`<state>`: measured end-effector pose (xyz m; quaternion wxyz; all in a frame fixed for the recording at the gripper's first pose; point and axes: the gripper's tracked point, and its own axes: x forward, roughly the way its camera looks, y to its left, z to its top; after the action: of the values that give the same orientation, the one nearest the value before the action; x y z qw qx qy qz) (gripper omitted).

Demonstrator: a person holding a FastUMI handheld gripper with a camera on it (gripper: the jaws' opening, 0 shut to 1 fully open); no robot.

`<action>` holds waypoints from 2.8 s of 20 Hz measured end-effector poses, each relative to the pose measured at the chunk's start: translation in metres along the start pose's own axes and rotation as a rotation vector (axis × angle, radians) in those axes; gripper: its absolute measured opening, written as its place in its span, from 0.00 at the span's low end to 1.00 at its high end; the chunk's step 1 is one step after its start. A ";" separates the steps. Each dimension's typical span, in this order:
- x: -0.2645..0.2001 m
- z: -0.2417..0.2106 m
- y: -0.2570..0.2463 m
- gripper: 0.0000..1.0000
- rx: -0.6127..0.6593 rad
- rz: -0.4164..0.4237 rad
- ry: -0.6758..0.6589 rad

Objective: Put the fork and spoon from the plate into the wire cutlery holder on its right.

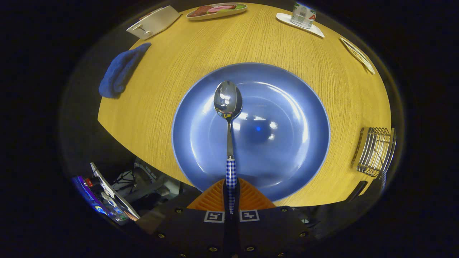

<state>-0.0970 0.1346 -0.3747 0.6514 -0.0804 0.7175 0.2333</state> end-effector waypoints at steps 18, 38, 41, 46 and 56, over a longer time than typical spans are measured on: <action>-0.112 -0.061 -0.138 0.01 0.075 -0.032 0.088; -0.160 -0.112 -0.229 0.01 0.257 -0.006 0.286; -0.158 -0.109 -0.232 0.01 0.266 0.002 0.316; -0.156 -0.104 -0.232 0.01 0.287 0.013 0.360; -0.146 -0.092 -0.232 0.01 0.274 0.018 0.497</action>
<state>-0.0621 -0.1369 -0.2820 0.4582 -0.0397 0.8807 0.1131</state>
